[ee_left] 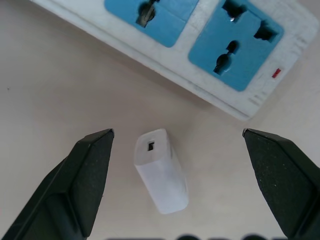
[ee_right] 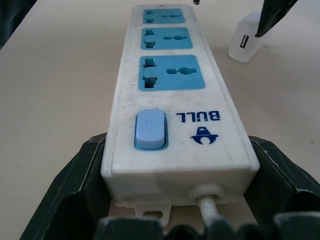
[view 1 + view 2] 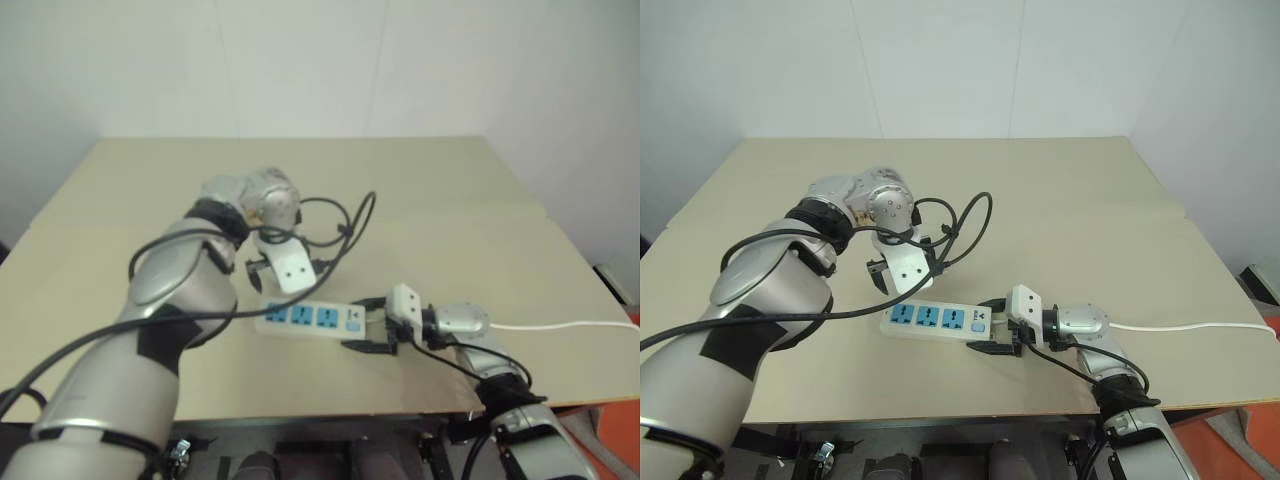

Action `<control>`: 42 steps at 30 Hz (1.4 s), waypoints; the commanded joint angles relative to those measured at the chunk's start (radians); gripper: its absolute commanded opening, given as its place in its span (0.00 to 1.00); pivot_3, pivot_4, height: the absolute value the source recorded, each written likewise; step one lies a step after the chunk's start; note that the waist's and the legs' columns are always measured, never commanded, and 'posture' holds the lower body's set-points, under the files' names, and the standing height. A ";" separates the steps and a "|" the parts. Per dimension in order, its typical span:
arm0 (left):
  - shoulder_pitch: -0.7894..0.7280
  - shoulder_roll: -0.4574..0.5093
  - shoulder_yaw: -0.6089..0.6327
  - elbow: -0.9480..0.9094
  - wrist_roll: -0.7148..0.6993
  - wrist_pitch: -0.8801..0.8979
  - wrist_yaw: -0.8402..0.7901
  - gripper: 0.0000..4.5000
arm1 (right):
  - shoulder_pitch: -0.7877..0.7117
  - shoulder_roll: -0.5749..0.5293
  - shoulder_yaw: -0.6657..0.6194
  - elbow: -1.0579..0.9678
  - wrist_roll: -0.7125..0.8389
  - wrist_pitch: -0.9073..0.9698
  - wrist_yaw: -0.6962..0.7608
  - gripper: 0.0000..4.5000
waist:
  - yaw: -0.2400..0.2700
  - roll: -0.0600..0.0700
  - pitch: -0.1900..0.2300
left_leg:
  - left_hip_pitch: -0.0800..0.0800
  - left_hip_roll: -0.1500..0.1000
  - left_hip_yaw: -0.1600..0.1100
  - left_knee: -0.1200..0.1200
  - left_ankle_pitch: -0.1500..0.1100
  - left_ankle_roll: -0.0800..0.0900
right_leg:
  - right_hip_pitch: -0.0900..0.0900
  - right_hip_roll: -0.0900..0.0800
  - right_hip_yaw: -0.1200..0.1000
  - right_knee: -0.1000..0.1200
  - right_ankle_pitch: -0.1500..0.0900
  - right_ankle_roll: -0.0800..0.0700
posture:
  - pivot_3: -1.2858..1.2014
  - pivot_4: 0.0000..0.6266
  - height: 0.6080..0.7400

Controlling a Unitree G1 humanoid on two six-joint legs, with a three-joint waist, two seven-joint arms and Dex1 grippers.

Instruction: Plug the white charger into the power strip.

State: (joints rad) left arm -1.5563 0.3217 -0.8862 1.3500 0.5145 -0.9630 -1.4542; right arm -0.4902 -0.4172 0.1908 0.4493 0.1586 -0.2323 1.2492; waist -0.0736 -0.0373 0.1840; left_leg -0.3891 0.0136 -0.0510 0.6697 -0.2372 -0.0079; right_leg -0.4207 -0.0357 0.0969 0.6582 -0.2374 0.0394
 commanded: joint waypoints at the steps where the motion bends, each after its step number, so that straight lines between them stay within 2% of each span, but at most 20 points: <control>1: 0.006 -0.005 0.011 0.008 0.066 0.032 0.070 1.00 | 0.037 0.002 0.050 -0.009 -0.046 0.025 -0.010 0.76 | 0.000 0.000 0.000 | 0.000 0.000 0.000 0.000 0.000 0.000 | 0.000 0.000 0.000 0.000 0.000 0.000 | 0.52 0.24 1.00; 11: 0.020 -0.030 0.022 0.019 0.184 0.092 0.213 1.00 | 0.063 -0.011 0.055 -0.034 -0.049 0.029 -0.023 0.76 | 0.002 0.000 0.000 | 0.000 0.000 0.000 0.000 0.000 0.000 | 0.000 0.000 0.000 0.000 0.000 0.000 | 0.52 0.24 1.00; 29: 0.055 -0.070 0.085 0.032 0.222 0.225 0.262 1.00 | 0.085 -0.017 0.056 -0.056 -0.058 0.046 -0.057 0.76 | 0.003 0.000 0.000 | 0.000 0.000 0.000 0.000 0.000 0.000 | 0.001 0.000 0.000 0.000 0.000 0.000 | 0.52 0.24 1.00; 32: 0.058 -0.074 0.098 0.034 0.225 0.245 0.248 0.87 | 0.086 -0.022 0.064 -0.052 -0.085 0.033 -0.073 0.76 | 0.002 -0.001 -0.001 | 0.000 0.000 0.000 0.000 0.000 0.000 | 0.001 0.000 0.000 0.000 0.000 0.000 | 0.52 0.24 1.00; 41: 0.069 -0.076 0.078 0.033 0.277 0.272 0.317 0.23 | 0.076 -0.031 0.056 -0.056 -0.074 0.045 -0.069 0.76 | 0.003 -0.001 -0.001 | 0.001 0.000 0.000 0.000 0.000 0.000 | 0.002 0.000 0.000 0.001 0.000 0.000 | 0.52 0.24 1.00; 42: 0.070 -0.078 0.075 0.032 0.287 0.277 0.343 0.23 | 0.075 -0.032 0.056 -0.056 -0.076 0.042 -0.071 0.76 | 0.003 -0.001 -0.001 | 0.002 0.000 0.000 0.000 0.000 0.000 | 0.003 0.000 0.000 0.001 0.000 0.000 | 0.52 0.24 1.00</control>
State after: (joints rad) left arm -1.4864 0.2455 -0.8046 1.3878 0.7862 -0.6987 -1.1479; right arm -0.4393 -0.4348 0.2003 0.3637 0.1389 -0.2134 1.1759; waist -0.0702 -0.0382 0.1825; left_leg -0.3870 0.0132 -0.0511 0.6697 -0.2372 -0.0079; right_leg -0.4180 -0.0362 0.0968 0.6588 -0.2372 0.0392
